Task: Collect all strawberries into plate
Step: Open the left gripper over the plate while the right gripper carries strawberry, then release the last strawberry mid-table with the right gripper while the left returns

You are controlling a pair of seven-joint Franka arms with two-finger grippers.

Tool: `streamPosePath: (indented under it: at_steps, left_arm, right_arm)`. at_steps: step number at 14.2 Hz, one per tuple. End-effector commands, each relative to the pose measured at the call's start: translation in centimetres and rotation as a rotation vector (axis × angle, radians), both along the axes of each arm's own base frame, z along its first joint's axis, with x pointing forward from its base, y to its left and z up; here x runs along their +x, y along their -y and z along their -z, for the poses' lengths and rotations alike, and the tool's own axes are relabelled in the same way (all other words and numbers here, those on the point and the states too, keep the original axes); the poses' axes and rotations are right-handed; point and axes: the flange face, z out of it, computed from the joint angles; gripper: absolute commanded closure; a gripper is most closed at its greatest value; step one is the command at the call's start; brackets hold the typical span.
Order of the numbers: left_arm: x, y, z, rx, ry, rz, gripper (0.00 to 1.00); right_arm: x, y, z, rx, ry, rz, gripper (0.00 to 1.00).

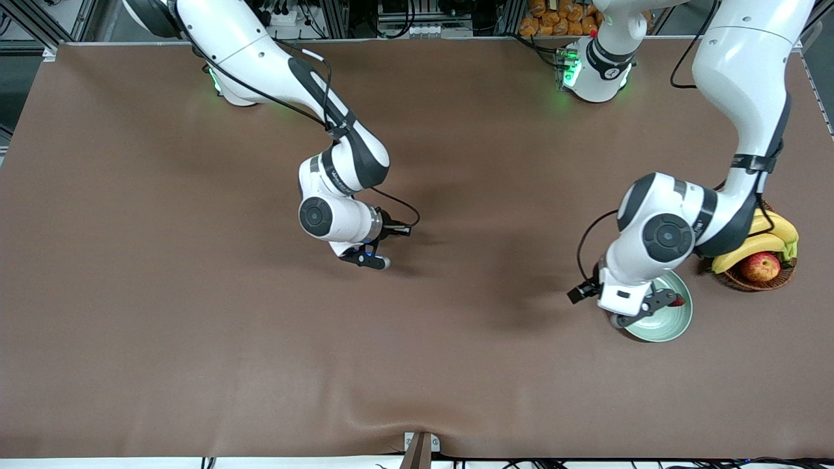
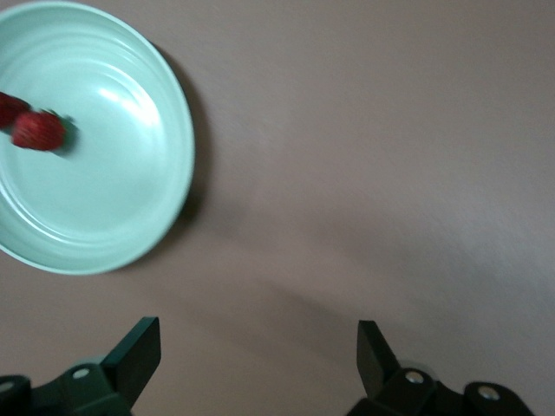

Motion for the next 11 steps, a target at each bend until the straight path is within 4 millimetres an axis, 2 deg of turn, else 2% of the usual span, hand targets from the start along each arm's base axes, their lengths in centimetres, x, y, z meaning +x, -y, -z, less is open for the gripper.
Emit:
streamPosePath:
  at_steps: [1, 2, 3, 5, 7, 9, 10, 11]
  left_arm:
    - [-1.2, 3.0, 0.6, -0.007, -0.016, 0.003, 0.0]
    - [-1.8, 4.8, 1.0, -0.01, -0.021, 0.027, 0.0]
    - [-2.3, 6.3, 1.1, -0.012, -0.02, 0.044, 0.0]
    - [-3.1, 8.8, 1.5, -0.031, -0.03, 0.028, 0.0]
    - [-4.0, 12.3, 1.3, -0.075, -0.044, 0.019, 0.0]
    - [-4.8, 15.6, 1.7, -0.099, -0.055, 0.003, 0.0]
    - [-5.2, 17.4, 2.0, -0.107, -0.056, -0.011, 0.0]
    - [-5.9, 19.1, 2.5, -0.108, -0.063, -0.019, 0.0]
  right_arm:
    - [0.1, -0.2, -0.1, 0.008, 0.002, 0.02, 0.3]
    - [0.3, -0.2, -0.2, 0.009, 0.009, 0.022, 0.07]
    - [0.4, -0.1, -0.2, 0.009, 0.019, 0.023, 0.0]
    - [0.7, 0.3, -0.3, 0.006, 0.027, 0.026, 0.0]
    - [2.0, 1.7, -1.3, 0.007, 0.035, 0.046, 0.0]
    - [4.4, 5.1, -4.4, 0.021, 0.036, 0.09, 0.0]
    - [5.7, 7.1, -6.6, 0.033, 0.021, 0.105, 0.0]
    - [7.3, 9.9, -9.0, 0.034, 0.01, 0.124, 0.0]
